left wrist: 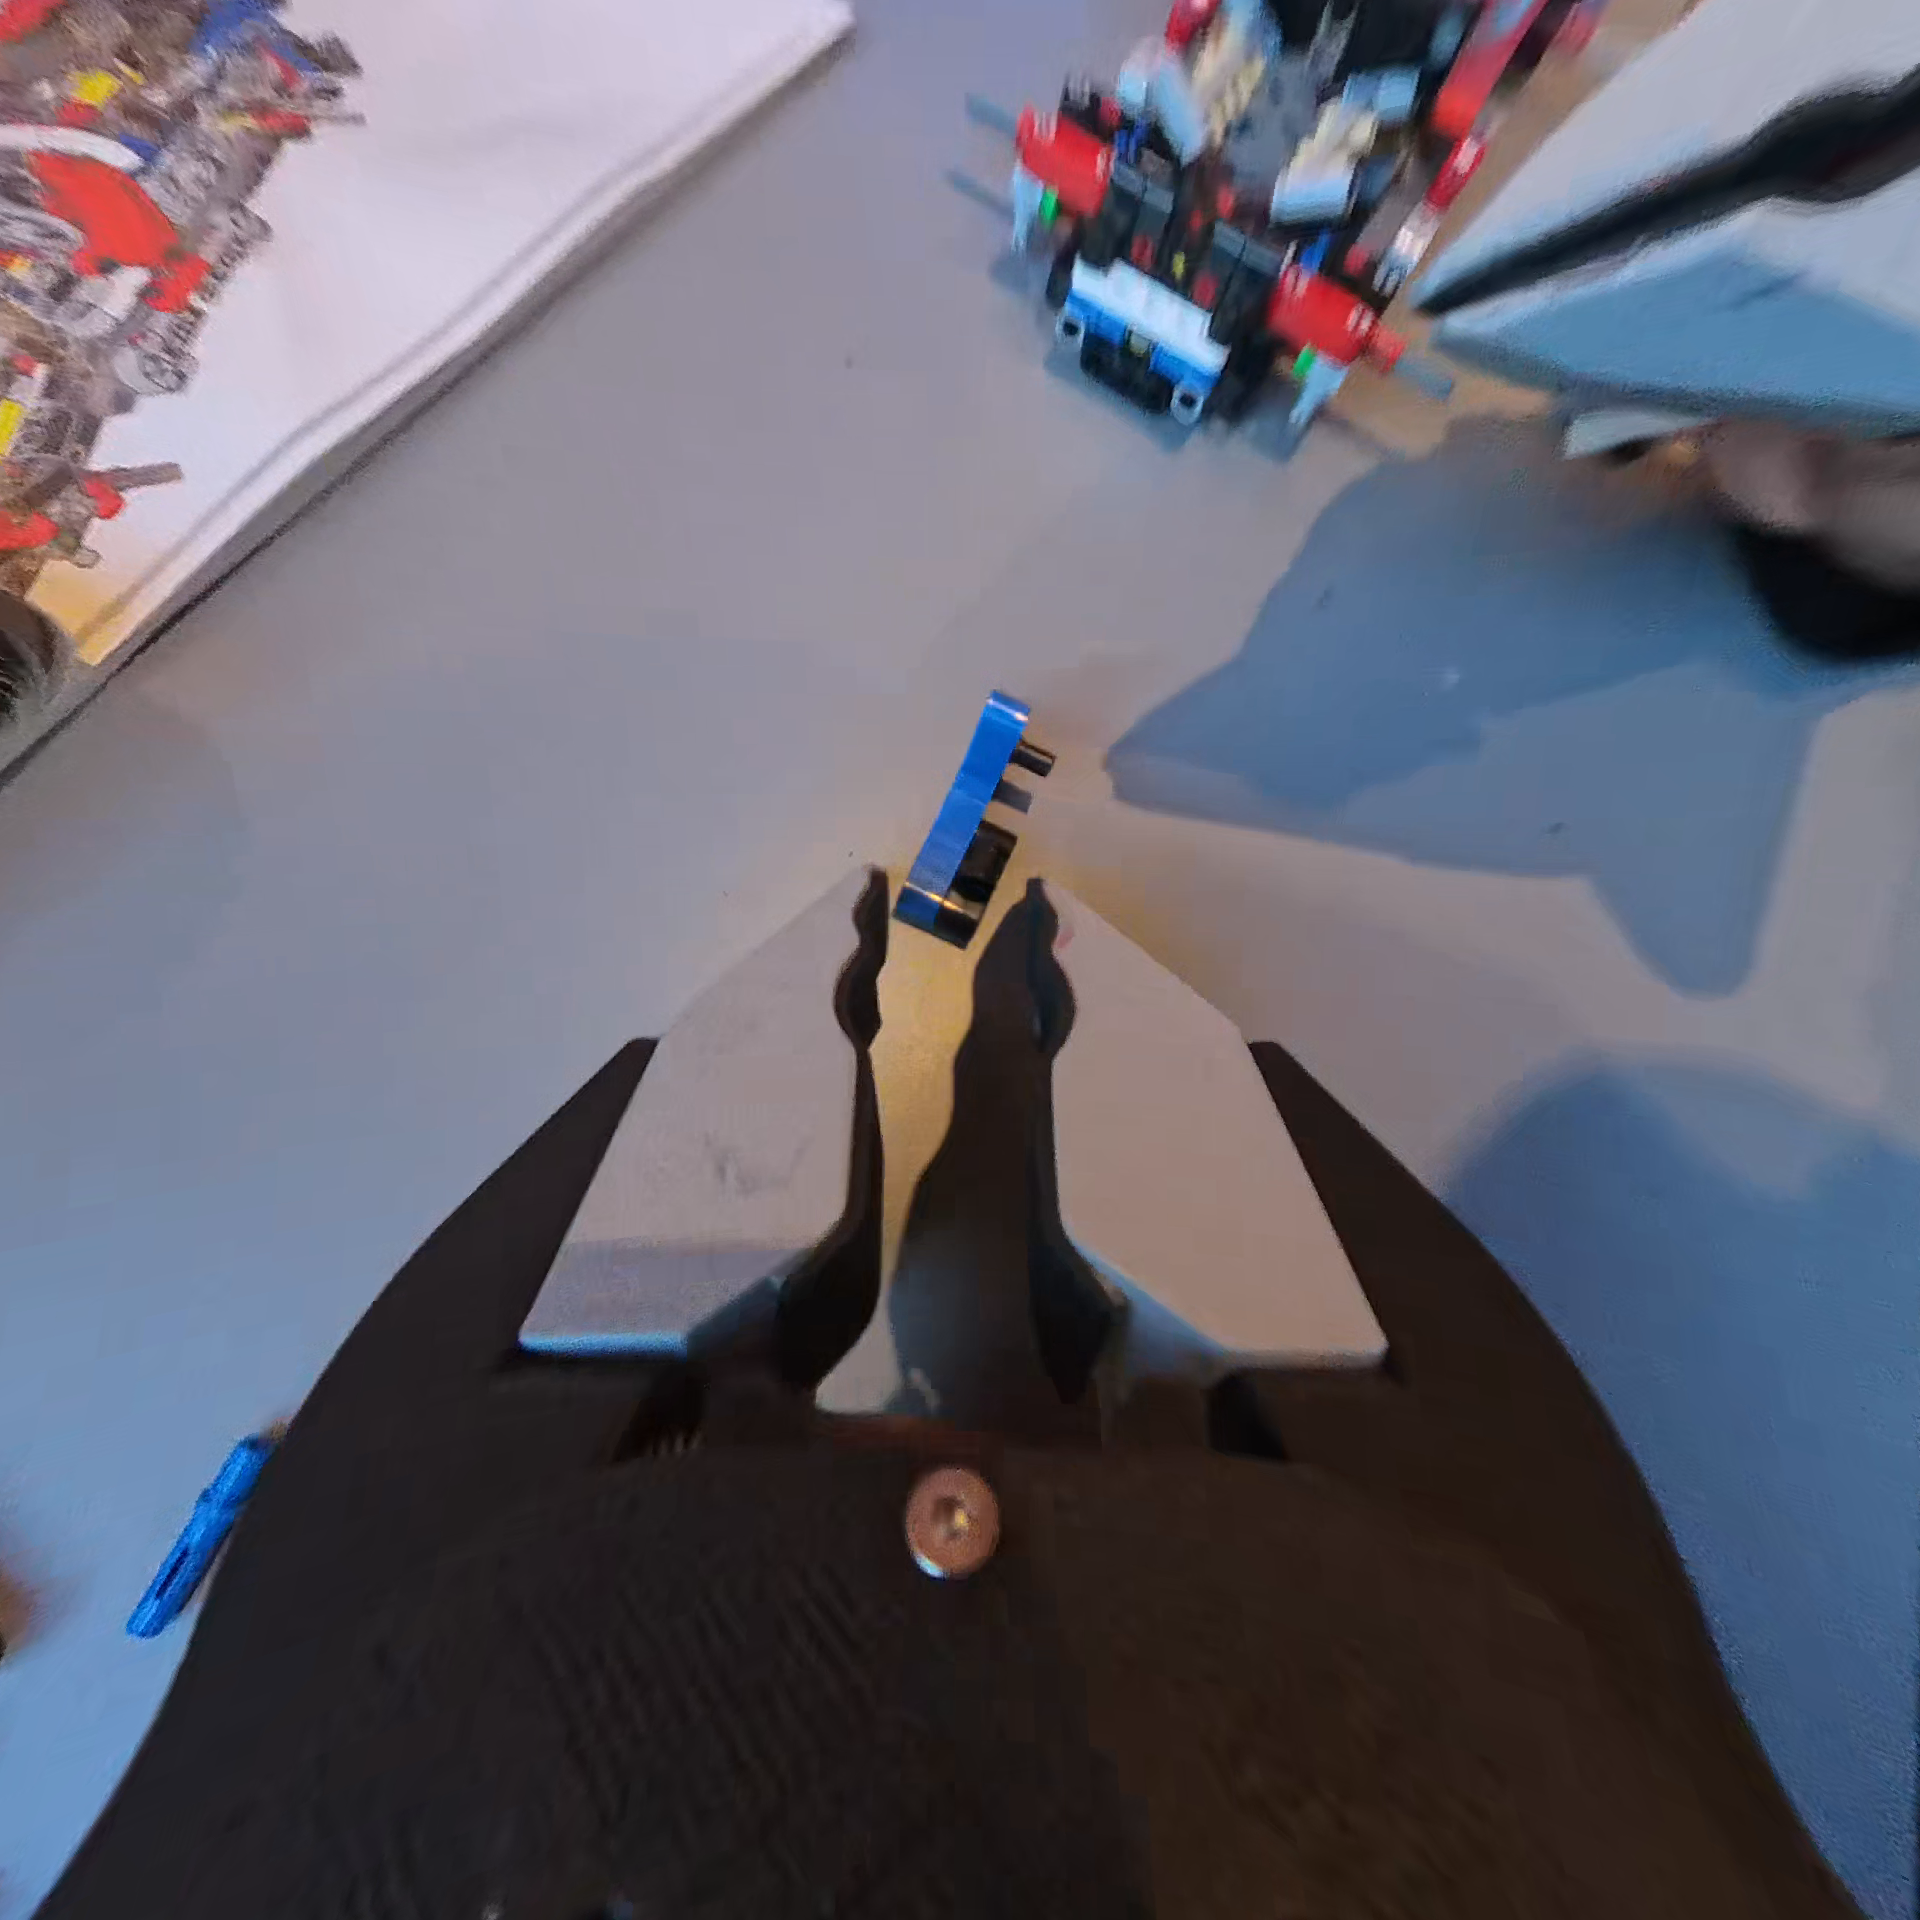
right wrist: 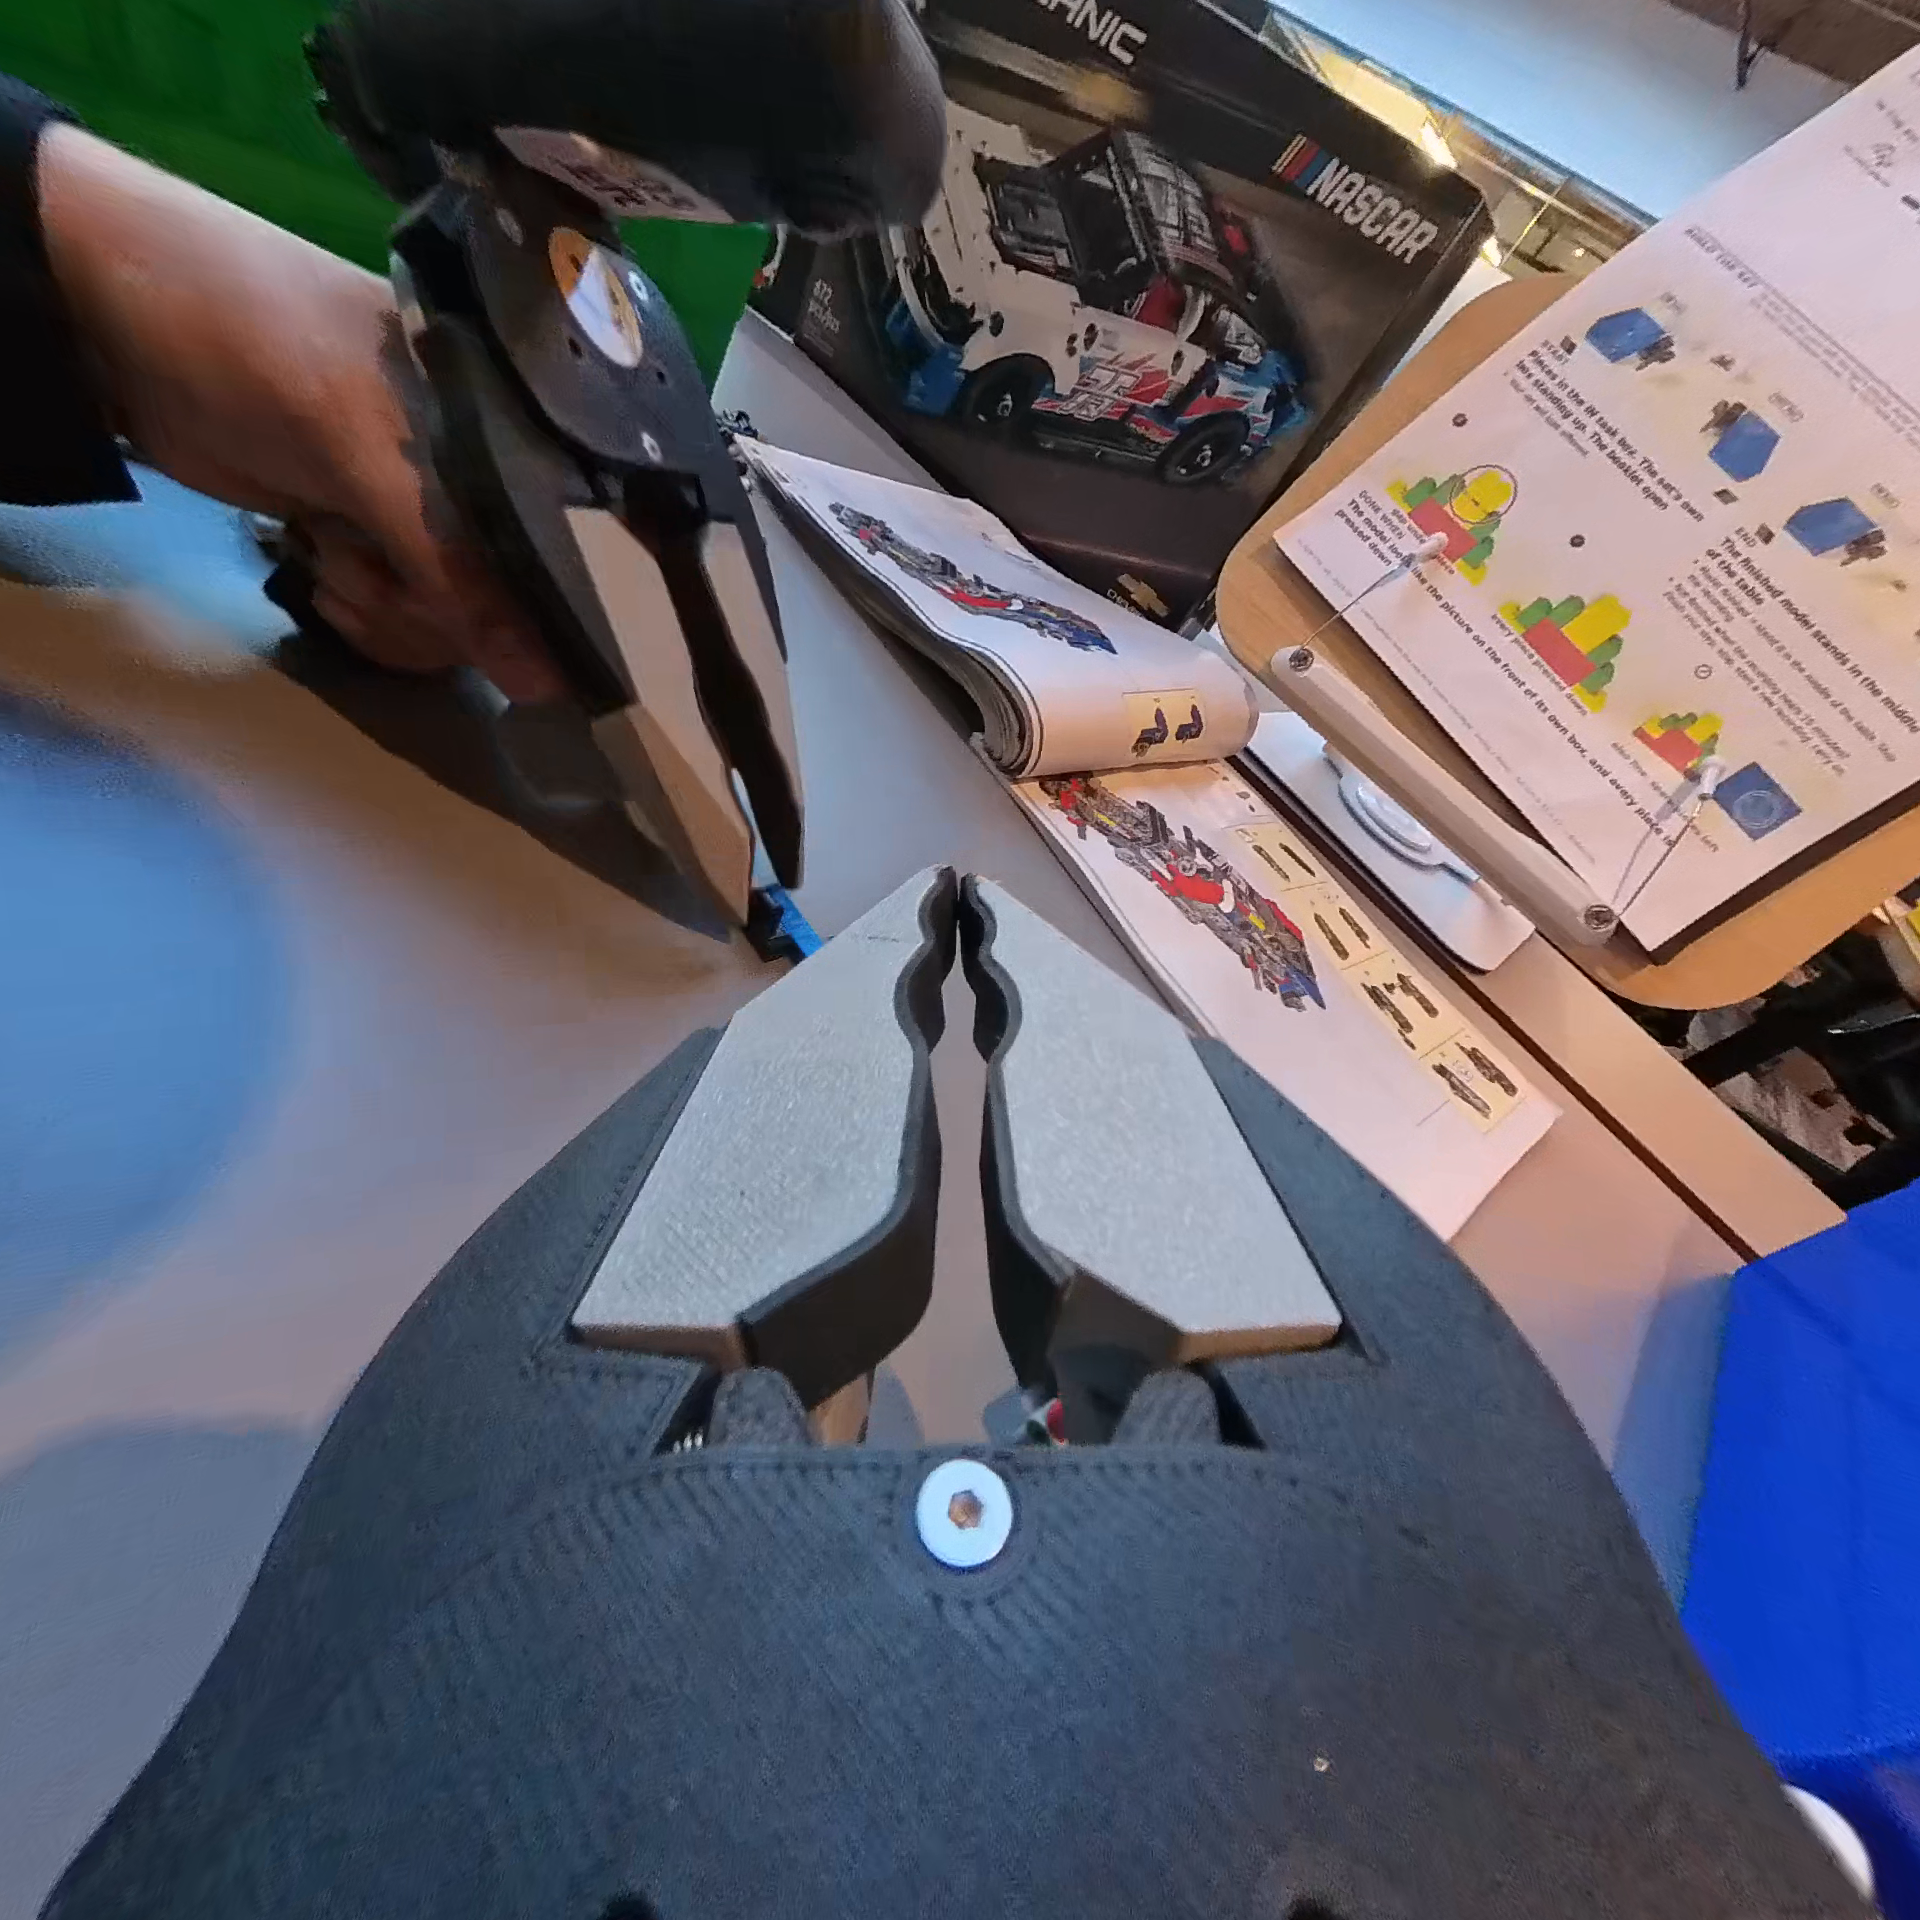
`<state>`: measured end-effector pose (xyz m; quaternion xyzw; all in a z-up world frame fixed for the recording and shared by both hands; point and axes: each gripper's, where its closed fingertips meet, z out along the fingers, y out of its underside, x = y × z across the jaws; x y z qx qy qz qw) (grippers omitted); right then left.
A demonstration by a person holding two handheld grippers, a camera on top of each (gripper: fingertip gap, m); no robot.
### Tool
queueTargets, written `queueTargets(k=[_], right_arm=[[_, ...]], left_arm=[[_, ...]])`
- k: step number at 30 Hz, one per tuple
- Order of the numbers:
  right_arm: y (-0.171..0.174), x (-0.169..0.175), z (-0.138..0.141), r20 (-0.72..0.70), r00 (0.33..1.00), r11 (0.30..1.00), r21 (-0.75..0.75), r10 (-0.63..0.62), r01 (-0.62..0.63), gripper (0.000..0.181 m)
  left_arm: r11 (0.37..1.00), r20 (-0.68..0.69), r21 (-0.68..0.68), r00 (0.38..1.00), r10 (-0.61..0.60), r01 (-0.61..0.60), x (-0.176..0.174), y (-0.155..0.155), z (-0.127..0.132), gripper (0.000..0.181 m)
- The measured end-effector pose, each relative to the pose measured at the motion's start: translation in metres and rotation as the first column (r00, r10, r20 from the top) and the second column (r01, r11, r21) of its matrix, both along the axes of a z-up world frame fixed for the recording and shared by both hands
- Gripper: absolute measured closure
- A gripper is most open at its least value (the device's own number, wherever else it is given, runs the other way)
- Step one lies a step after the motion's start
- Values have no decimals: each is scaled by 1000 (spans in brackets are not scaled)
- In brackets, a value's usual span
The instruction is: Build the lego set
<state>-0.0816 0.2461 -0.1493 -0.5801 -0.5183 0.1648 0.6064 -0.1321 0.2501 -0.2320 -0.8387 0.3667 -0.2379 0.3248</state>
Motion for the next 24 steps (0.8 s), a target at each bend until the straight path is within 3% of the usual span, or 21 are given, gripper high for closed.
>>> queueTargets(k=[5,7,9,11,13,17,20,24], right_arm=[[0,0,-6,-1,1000,999,-53,9,-9,181],[-1,2,-8,-4,1000,998,-70,8,-8,181],[-3,3,-10,2,1000,997,-76,10,-10,181],[-8,1,-15,21,999,996,-88,30,-28,178],[-15,-4,-22,60,997,995,-87,54,-48,164],[-27,-20,-29,127,986,993,-71,107,-99,143],[-32,-28,-40,165,975,985,-114,151,-133,130],[-37,-28,-41,145,968,969,-170,204,-179,140]], left_arm=[[999,-37,38,999,15,-13,5,4,-1,166],[996,25,-28,996,86,-85,2,6,0,167],[982,178,-140,973,147,-123,7,2,10,167],[950,386,-283,890,242,-136,14,-3,27,167],[885,530,-440,752,391,-151,18,-7,37,167],[726,582,-678,521,624,-114,30,-31,36,167],[685,576,-723,464,673,-96,40,-47,38,166],[659,572,-743,400,717,-120,35,-47,38,167]])
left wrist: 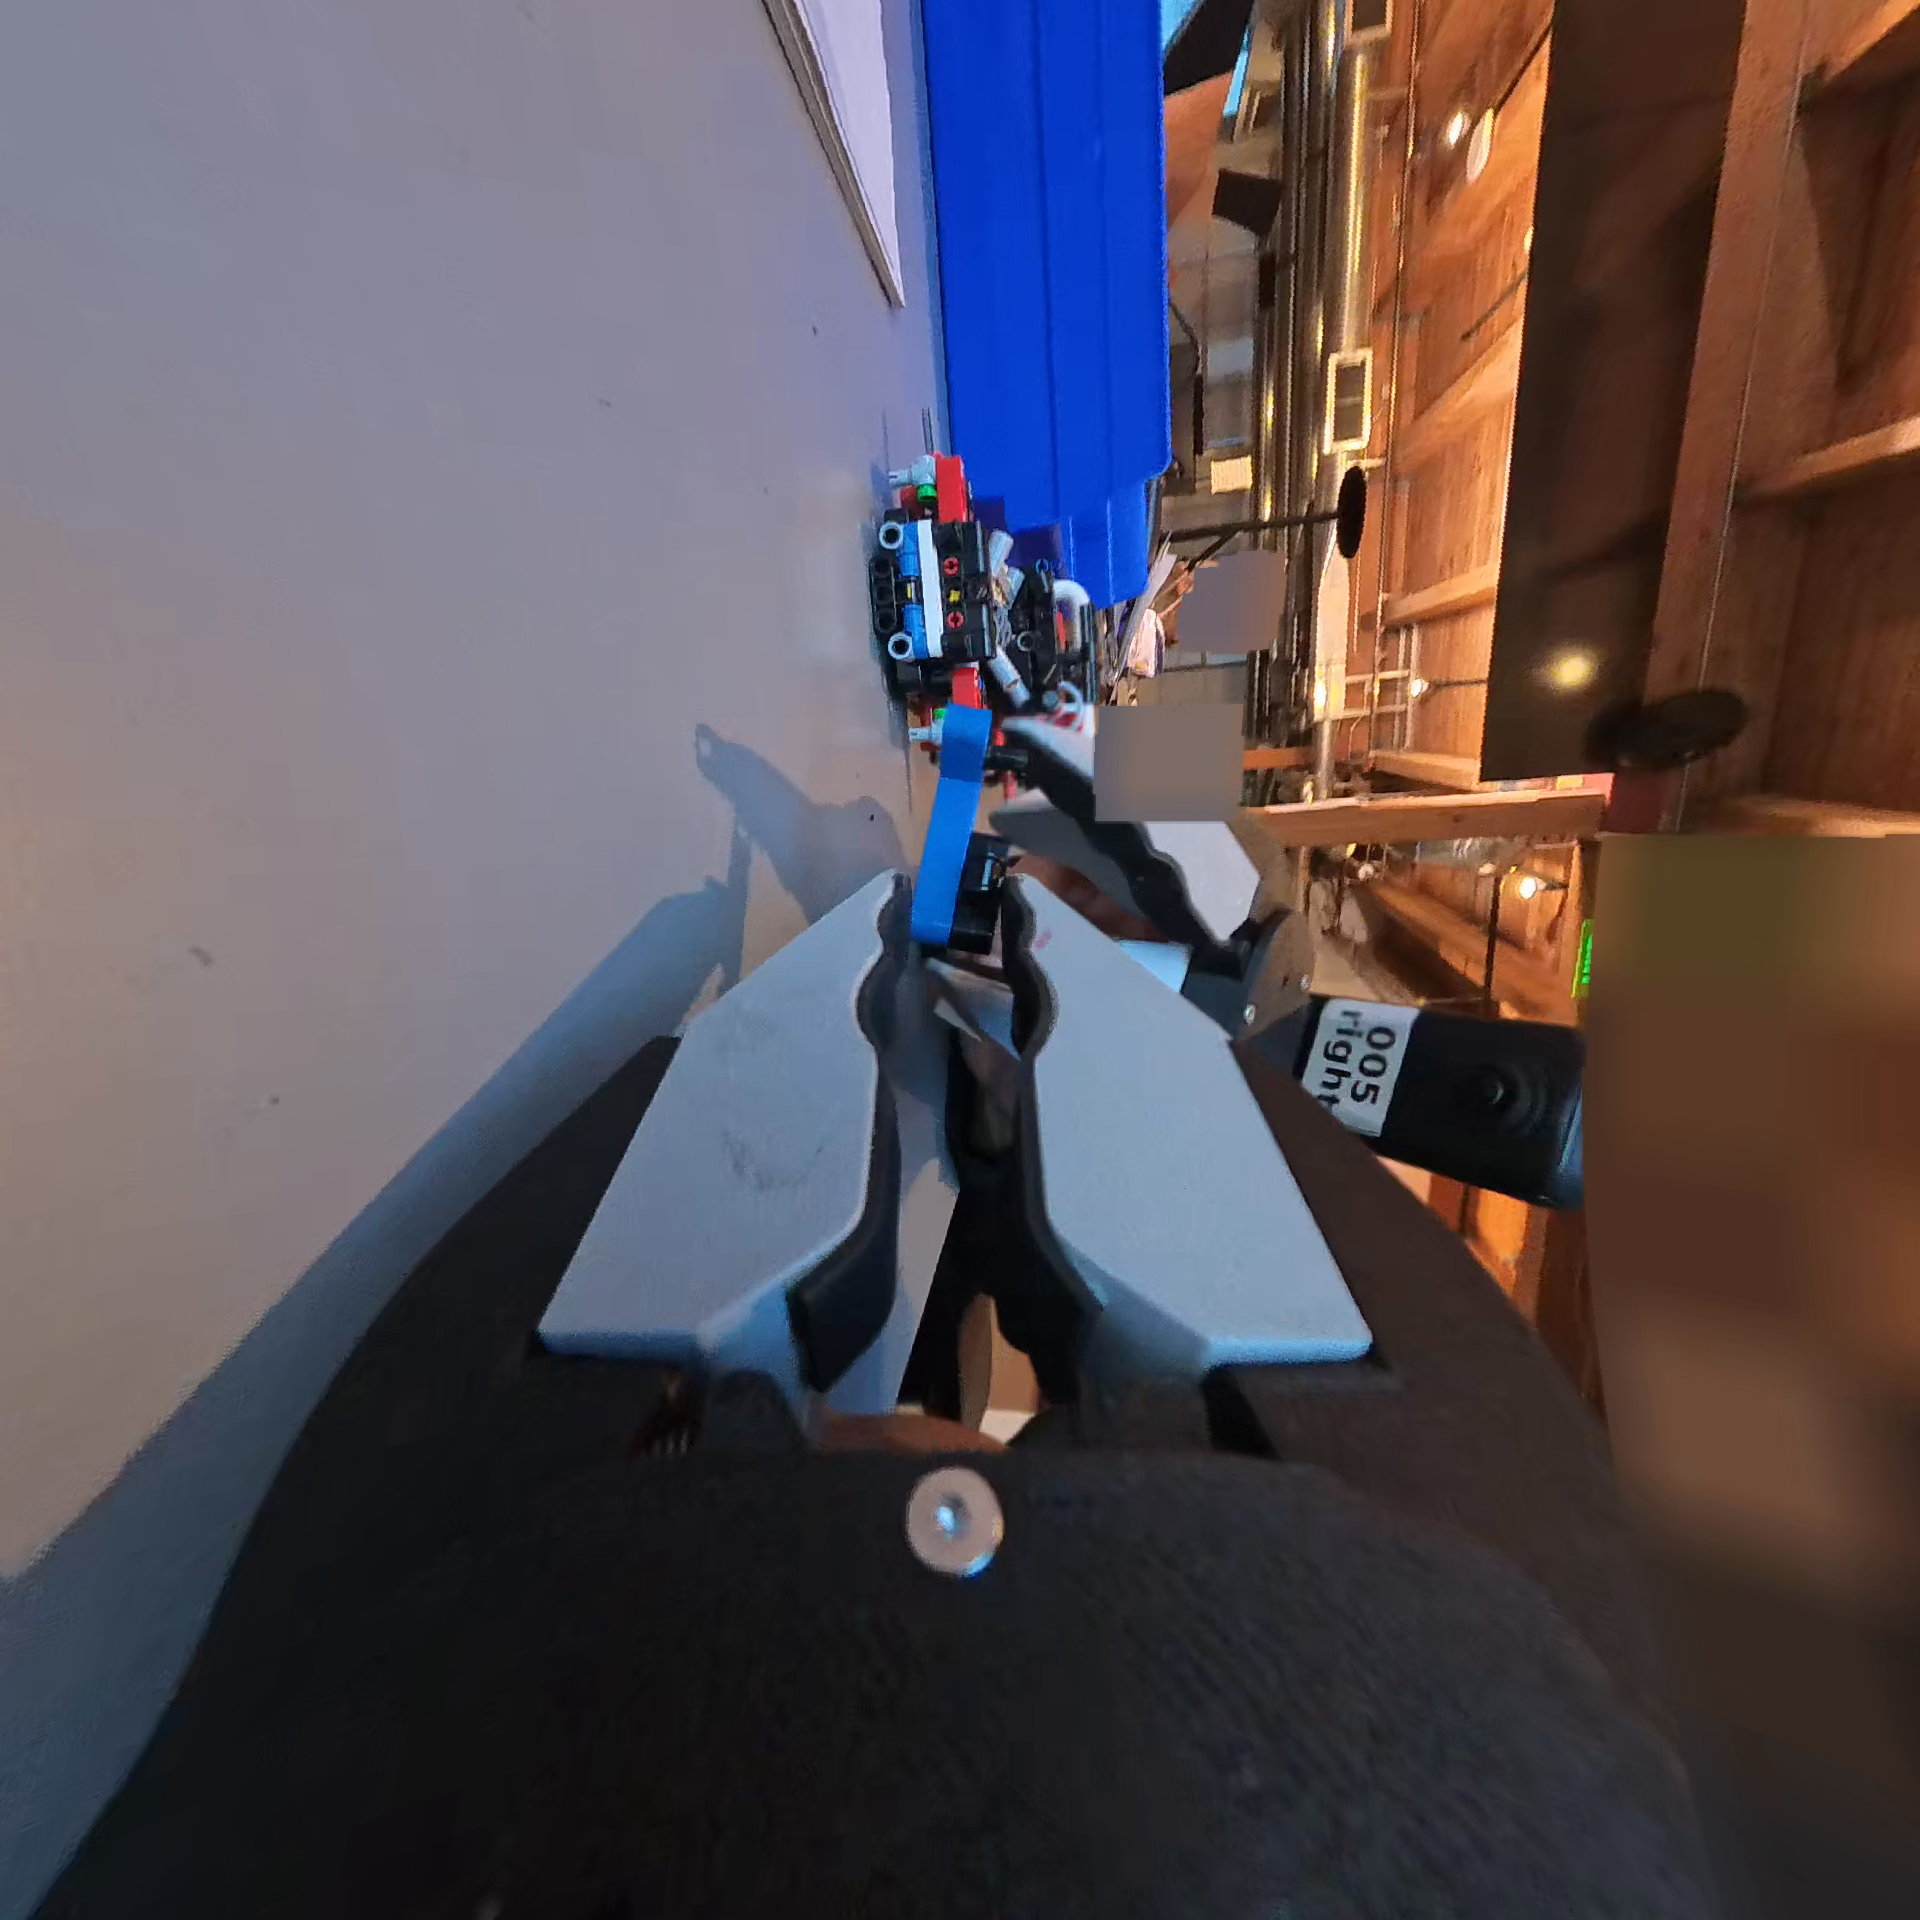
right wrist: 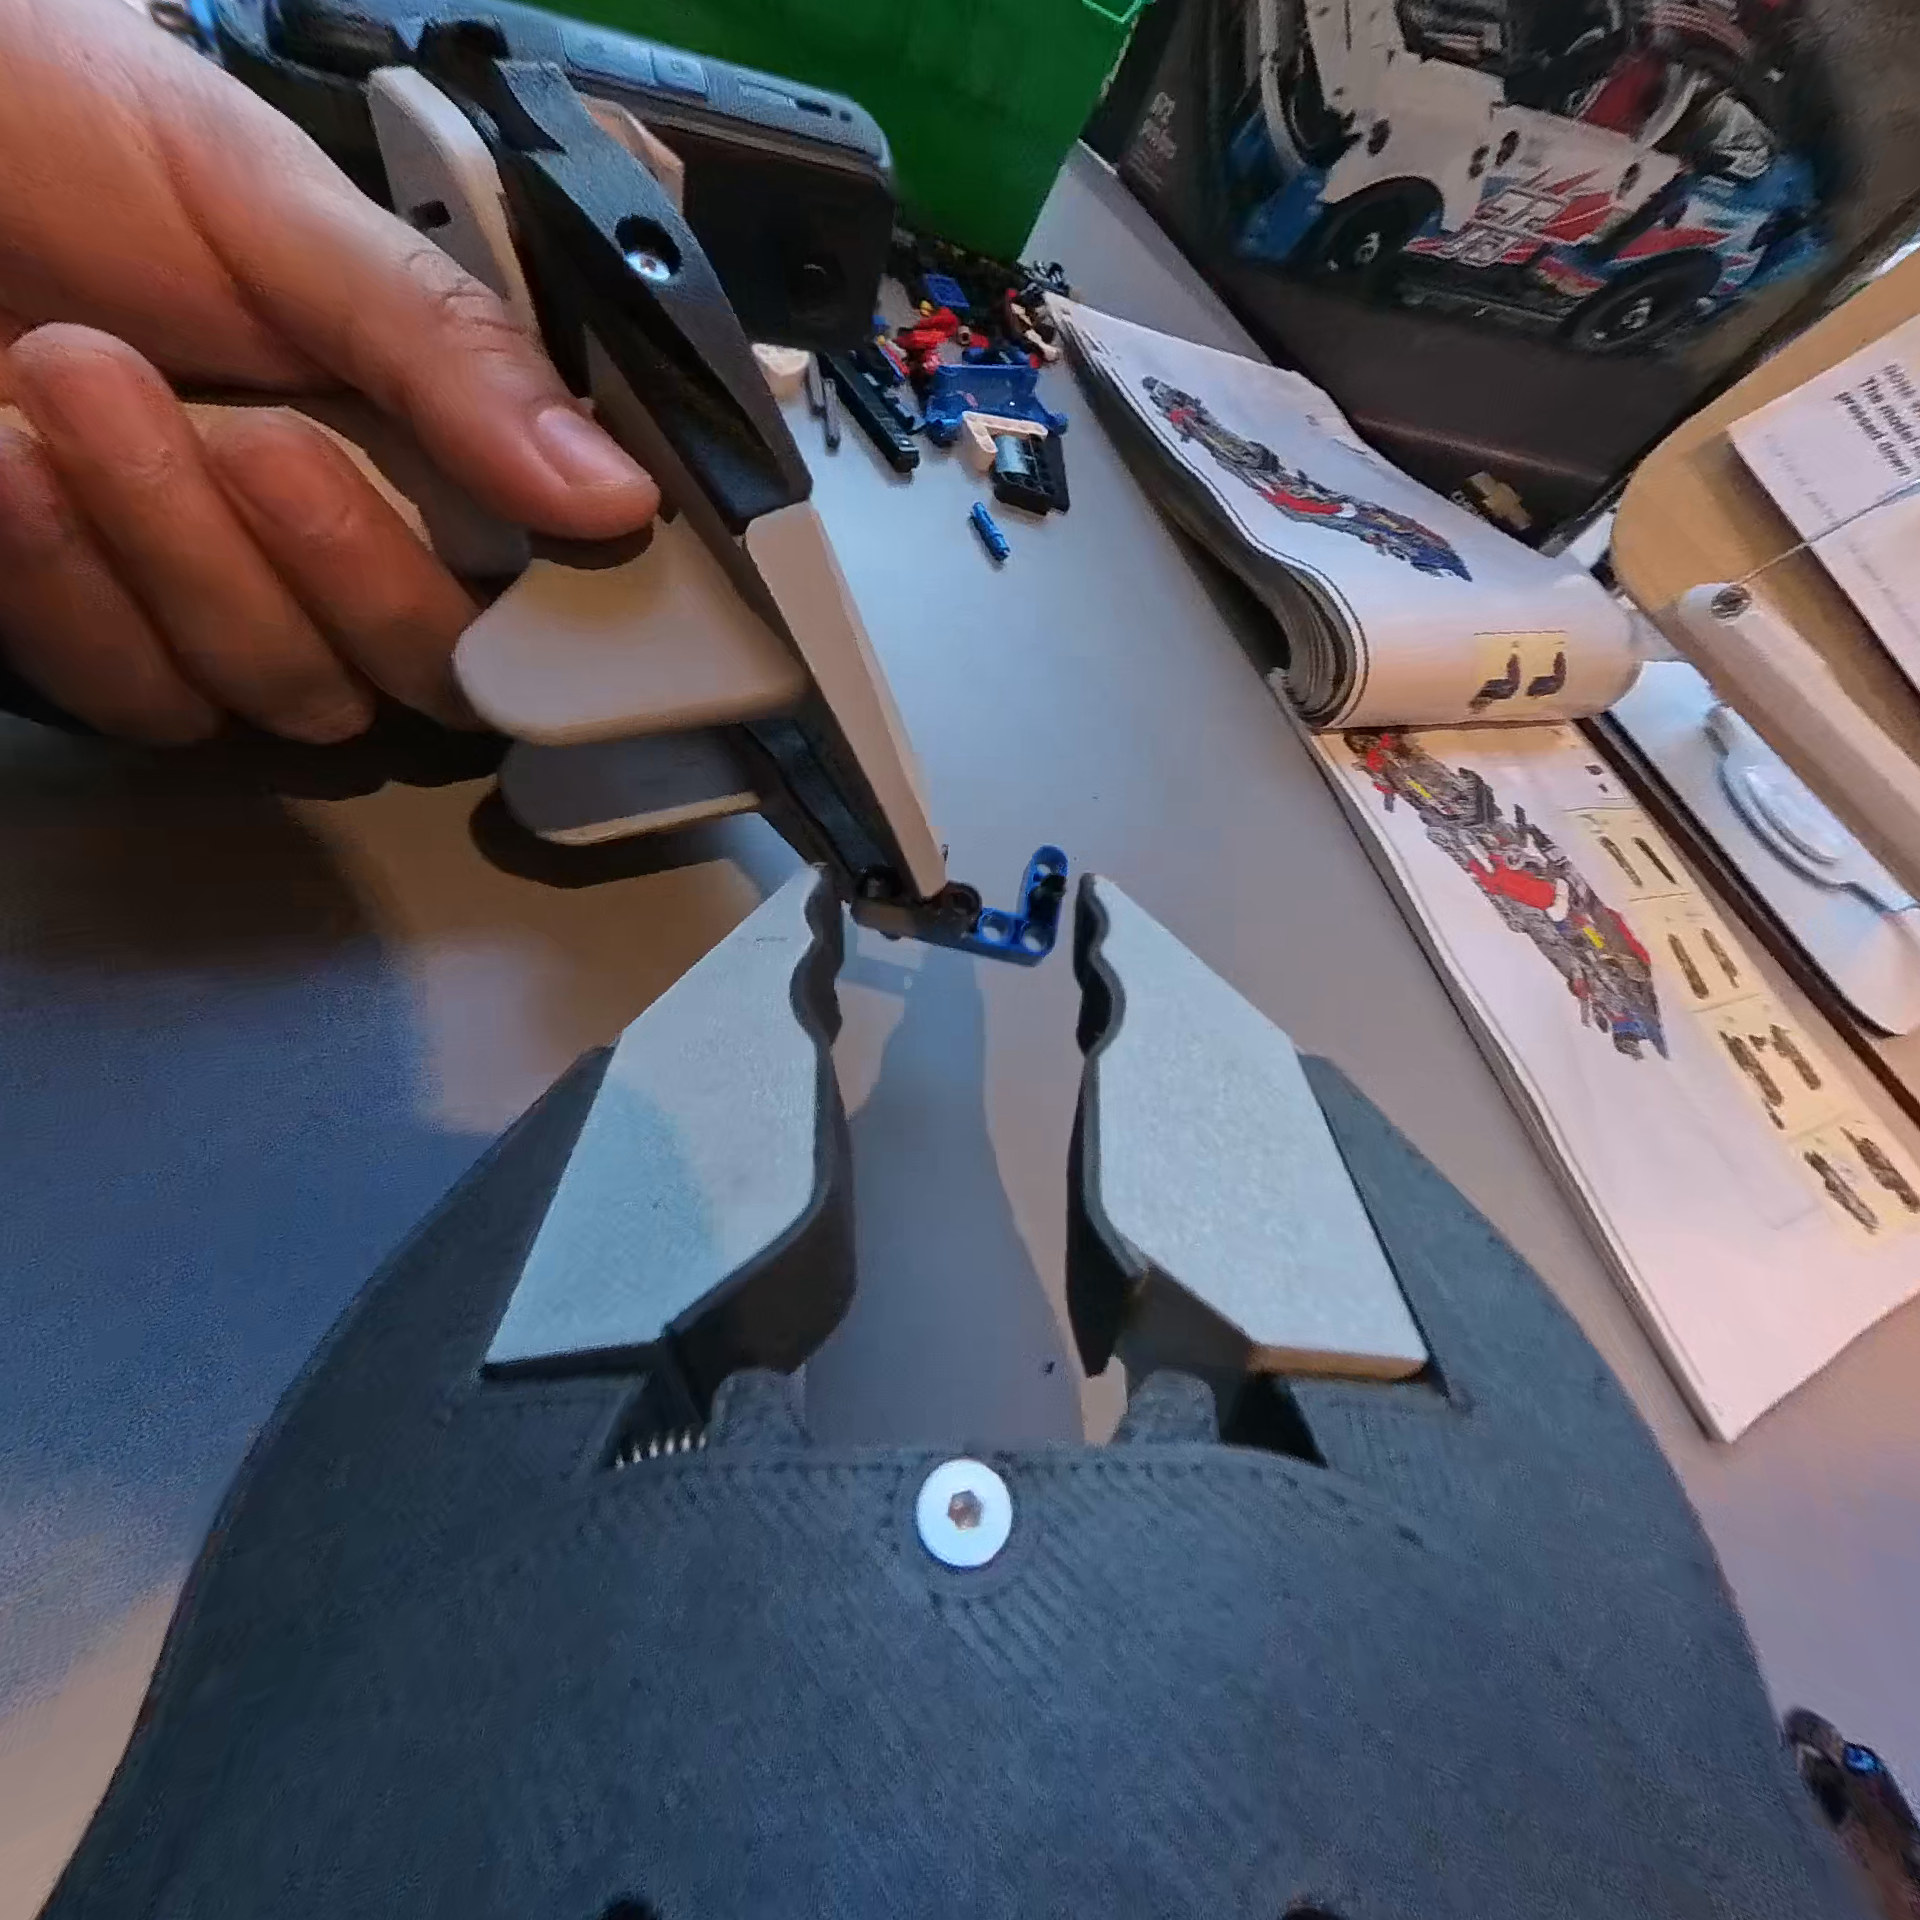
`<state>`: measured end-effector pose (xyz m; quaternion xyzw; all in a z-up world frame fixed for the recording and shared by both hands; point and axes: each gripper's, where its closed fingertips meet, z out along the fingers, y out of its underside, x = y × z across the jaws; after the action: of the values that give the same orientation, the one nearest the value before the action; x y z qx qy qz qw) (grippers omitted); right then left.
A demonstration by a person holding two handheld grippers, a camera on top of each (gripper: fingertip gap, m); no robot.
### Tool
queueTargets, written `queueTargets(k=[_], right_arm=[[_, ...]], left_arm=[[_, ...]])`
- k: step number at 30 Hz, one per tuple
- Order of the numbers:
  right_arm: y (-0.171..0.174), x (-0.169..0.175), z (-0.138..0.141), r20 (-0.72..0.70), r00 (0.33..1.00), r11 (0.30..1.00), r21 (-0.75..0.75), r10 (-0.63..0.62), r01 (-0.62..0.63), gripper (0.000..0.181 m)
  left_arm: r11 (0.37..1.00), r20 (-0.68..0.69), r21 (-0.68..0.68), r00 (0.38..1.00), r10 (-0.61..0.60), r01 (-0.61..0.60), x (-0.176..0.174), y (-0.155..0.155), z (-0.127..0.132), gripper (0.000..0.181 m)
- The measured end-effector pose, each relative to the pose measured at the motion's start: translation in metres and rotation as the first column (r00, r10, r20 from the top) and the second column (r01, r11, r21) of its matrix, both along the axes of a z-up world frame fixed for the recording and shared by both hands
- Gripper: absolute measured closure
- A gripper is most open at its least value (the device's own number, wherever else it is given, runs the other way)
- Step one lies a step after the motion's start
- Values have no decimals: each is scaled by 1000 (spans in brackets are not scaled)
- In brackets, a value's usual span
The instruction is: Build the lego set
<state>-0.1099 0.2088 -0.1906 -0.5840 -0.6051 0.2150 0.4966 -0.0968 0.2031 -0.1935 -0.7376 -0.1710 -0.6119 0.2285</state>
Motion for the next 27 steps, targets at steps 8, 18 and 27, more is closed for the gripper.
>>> queueTargets(k=[8,18,27], right_arm=[[11,9,13,-112,993,990,-141,-28,11,141],[12,16,14,-129,992,984,-177,-18,-5,139],[5,13,13,-109,994,993,-112,22,-34,139]], left_arm=[[993,126,-37,986,112,-109,-1,14,9,166],[996,115,-6,989,88,-88,6,11,21,166],[998,56,57,998,37,-40,17,0,27,167]])
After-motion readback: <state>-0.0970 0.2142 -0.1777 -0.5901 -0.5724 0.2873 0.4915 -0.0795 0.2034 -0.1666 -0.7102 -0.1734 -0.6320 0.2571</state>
